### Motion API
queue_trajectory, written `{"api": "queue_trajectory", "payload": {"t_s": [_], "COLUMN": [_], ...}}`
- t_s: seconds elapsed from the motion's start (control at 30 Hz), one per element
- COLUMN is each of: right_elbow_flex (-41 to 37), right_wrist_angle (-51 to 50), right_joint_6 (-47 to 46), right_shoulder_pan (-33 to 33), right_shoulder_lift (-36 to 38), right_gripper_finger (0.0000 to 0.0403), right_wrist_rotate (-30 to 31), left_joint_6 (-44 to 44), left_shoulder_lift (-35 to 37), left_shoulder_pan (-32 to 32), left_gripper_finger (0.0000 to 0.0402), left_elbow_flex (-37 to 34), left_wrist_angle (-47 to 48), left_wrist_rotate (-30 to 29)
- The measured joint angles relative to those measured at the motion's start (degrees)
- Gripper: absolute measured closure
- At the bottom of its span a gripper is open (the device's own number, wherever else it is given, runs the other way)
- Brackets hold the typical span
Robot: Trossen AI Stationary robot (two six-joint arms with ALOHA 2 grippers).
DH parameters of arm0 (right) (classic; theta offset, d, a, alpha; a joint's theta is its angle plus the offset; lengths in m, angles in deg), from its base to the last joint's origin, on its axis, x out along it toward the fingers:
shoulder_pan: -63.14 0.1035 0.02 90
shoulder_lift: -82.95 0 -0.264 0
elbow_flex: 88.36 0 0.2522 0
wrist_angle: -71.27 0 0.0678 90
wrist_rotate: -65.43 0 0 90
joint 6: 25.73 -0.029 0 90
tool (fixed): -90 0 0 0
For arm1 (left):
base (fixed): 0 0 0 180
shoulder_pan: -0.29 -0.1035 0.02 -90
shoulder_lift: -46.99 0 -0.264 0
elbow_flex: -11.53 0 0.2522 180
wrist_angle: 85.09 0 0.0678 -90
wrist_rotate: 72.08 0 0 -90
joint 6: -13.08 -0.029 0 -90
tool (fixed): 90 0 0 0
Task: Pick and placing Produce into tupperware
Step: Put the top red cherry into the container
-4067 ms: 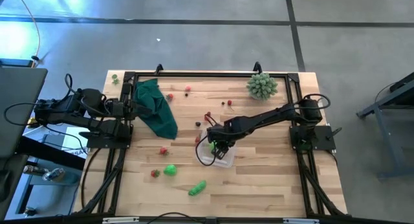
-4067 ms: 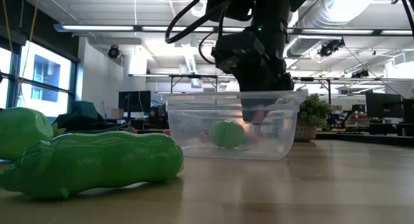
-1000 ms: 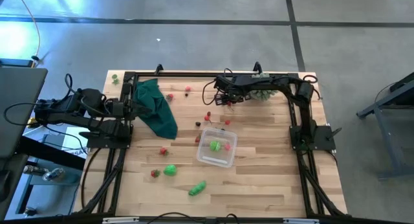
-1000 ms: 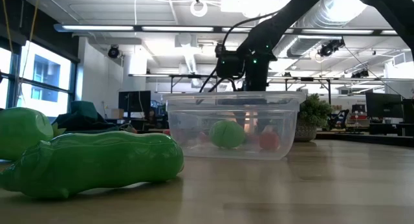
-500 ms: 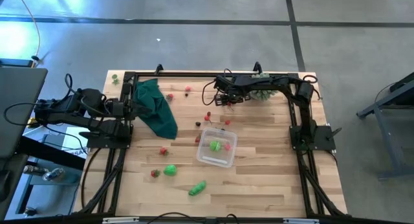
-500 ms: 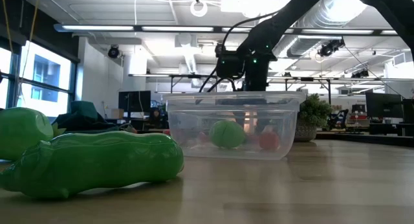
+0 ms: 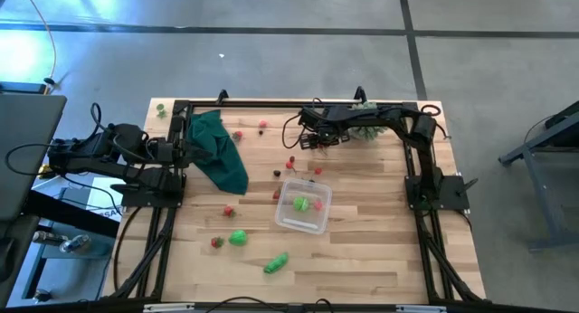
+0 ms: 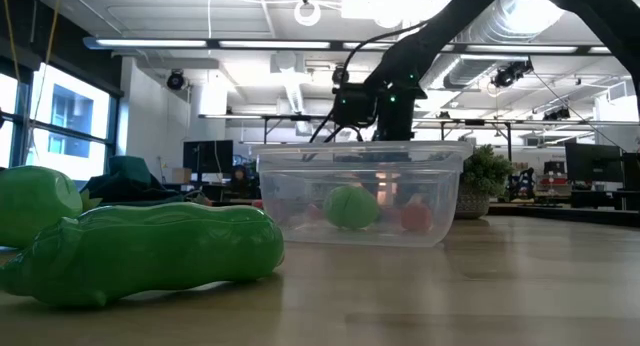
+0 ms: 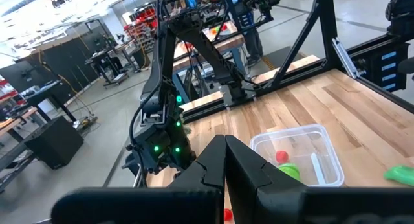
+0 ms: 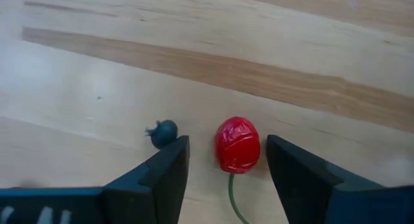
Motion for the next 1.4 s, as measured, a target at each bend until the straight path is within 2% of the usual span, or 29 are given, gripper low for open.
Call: {"api": "queue_trajectory", "payload": {"t_s": [0.3, 0.87, 1.23, 1.4], "right_elbow_flex": [0.0, 0.0, 0.0, 0.0], "right_wrist_angle": [0.36, 0.66, 0.88, 0.51], "right_joint_6": [-0.89, -1.1, -0.98, -0.5], "right_shoulder_pan": [-0.05, -0.05, -0.03, 1.0], "right_shoulder_lift": [0.0, 0.0, 0.43, 4.16], "right_gripper_finger": [0.0266, 0.0318, 0.0325, 0.0325], "right_wrist_rotate": [-0.28, -0.26, -0.55, 0.86], "left_joint_6": [0.0, 0.0, 0.0, 0.0], "left_shoulder_lift": [0.01, 0.0, 0.0, 0.0], "left_shoulder_pan": [0.0, 0.01, 0.0, 0.0], "left_gripper_finger": [0.0401, 0.0401, 0.0401, 0.0401], "left_elbow_flex": [0.0, 0.0, 0.0, 0.0], "left_wrist_angle": [0.0, 0.02, 0.01, 0.0], "left_wrist_rotate": [0.0, 0.0, 0.0, 0.0]}}
